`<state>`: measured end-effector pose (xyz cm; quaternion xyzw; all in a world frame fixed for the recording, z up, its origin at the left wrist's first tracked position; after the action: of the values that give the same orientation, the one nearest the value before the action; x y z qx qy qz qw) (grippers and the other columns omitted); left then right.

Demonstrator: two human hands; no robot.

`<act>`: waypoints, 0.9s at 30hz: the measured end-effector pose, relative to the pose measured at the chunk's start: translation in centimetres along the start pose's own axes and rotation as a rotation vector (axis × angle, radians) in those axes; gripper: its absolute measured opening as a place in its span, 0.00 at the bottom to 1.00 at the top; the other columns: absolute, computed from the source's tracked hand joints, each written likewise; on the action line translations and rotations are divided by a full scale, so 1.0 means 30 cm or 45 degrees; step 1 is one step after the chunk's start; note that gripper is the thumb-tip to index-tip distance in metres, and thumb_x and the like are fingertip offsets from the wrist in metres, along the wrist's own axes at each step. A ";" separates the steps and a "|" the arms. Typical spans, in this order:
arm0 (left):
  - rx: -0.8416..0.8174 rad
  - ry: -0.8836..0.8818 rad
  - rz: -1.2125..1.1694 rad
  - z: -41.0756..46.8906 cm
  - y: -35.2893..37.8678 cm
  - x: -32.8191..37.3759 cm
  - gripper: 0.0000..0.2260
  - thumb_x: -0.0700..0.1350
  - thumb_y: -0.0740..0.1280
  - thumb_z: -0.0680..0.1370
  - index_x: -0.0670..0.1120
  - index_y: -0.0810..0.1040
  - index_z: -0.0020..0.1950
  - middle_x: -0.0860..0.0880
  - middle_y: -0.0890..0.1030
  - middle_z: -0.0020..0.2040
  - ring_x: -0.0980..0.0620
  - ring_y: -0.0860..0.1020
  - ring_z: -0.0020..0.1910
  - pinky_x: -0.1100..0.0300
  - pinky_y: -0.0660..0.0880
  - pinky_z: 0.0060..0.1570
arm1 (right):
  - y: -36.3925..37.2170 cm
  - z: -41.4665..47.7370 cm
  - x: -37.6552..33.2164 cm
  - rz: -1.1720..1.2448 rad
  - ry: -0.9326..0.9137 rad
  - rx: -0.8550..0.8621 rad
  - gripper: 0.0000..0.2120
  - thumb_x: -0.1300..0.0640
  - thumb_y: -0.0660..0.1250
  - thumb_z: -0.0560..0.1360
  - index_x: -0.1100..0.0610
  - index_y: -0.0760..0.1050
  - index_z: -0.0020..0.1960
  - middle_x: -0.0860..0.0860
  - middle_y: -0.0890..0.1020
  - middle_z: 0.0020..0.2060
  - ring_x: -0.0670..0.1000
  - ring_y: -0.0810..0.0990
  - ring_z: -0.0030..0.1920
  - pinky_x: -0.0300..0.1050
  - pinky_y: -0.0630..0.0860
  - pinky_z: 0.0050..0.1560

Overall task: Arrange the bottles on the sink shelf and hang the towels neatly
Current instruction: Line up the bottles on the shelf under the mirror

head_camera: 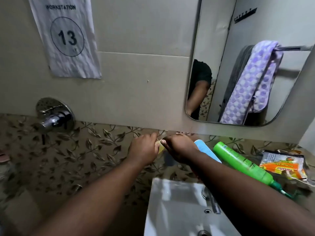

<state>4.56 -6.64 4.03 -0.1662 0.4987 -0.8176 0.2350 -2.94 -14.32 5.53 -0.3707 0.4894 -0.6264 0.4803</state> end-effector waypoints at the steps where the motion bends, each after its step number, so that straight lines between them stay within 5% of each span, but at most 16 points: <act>1: -0.065 -0.045 -0.019 -0.007 0.026 -0.015 0.17 0.59 0.62 0.79 0.49 0.72 0.62 0.44 0.83 0.56 0.40 0.81 0.56 0.50 0.75 0.49 | 0.013 0.001 -0.003 -0.021 -0.030 0.012 0.18 0.45 0.49 0.85 0.50 0.71 0.44 0.56 0.85 0.47 0.60 0.81 0.53 0.53 0.69 0.67; 4: -0.244 -0.189 -0.044 -0.027 0.097 -0.053 0.23 0.64 0.64 0.76 0.50 0.75 0.61 0.46 0.82 0.58 0.42 0.81 0.58 0.51 0.76 0.51 | 0.032 -0.002 0.017 0.009 0.002 0.022 0.16 0.45 0.49 0.84 0.49 0.68 0.43 0.55 0.85 0.46 0.59 0.81 0.52 0.53 0.67 0.65; 11: -0.331 -0.265 -0.076 0.007 0.112 -0.061 0.22 0.64 0.69 0.73 0.50 0.79 0.57 0.47 0.84 0.56 0.44 0.82 0.56 0.56 0.70 0.43 | 0.020 0.016 0.073 0.066 0.018 0.023 0.20 0.44 0.51 0.84 0.52 0.79 0.54 0.52 0.85 0.50 0.57 0.81 0.56 0.51 0.66 0.68; 15: -0.277 -0.259 -0.131 0.035 0.053 -0.072 0.19 0.56 0.76 0.69 0.52 0.78 0.56 0.48 0.83 0.55 0.44 0.82 0.55 0.58 0.69 0.41 | -0.003 0.030 0.097 0.134 0.062 0.064 0.15 0.43 0.62 0.80 0.49 0.79 0.61 0.50 0.85 0.57 0.57 0.81 0.59 0.48 0.71 0.59; 20: -0.287 -0.178 -0.334 0.082 -0.007 -0.063 0.15 0.43 0.76 0.68 0.50 0.79 0.52 0.49 0.84 0.50 0.45 0.81 0.49 0.56 0.75 0.42 | 0.024 0.064 0.100 0.377 0.108 -0.056 0.22 0.53 0.70 0.75 0.48 0.75 0.69 0.49 0.81 0.66 0.54 0.79 0.65 0.48 0.75 0.64; 24: -0.347 -0.146 -0.340 0.115 -0.032 -0.056 0.20 0.38 0.76 0.70 0.52 0.80 0.59 0.49 0.84 0.54 0.45 0.83 0.52 0.48 0.82 0.50 | 0.064 0.100 0.080 0.530 0.119 -0.097 0.27 0.57 0.75 0.72 0.54 0.75 0.70 0.53 0.81 0.64 0.55 0.80 0.64 0.46 0.75 0.63; 27: -0.272 -0.140 -0.327 0.142 -0.060 -0.067 0.17 0.40 0.76 0.73 0.51 0.80 0.60 0.48 0.84 0.56 0.46 0.82 0.53 0.49 0.80 0.53 | 0.075 0.121 0.087 0.641 0.165 -0.041 0.20 0.56 0.75 0.72 0.55 0.78 0.63 0.53 0.84 0.56 0.56 0.82 0.57 0.47 0.76 0.55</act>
<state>8.00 -7.97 7.47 -0.2973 0.5438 -0.7728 0.1365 0.29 -17.91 4.23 -0.2038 0.6059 -0.5016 0.5829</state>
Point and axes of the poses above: each hand's wrist, its own z-axis towards the middle knuckle, its own y-axis out of the palm, x = y × z, the point moved 9 cm from there along z, towards the middle knuckle
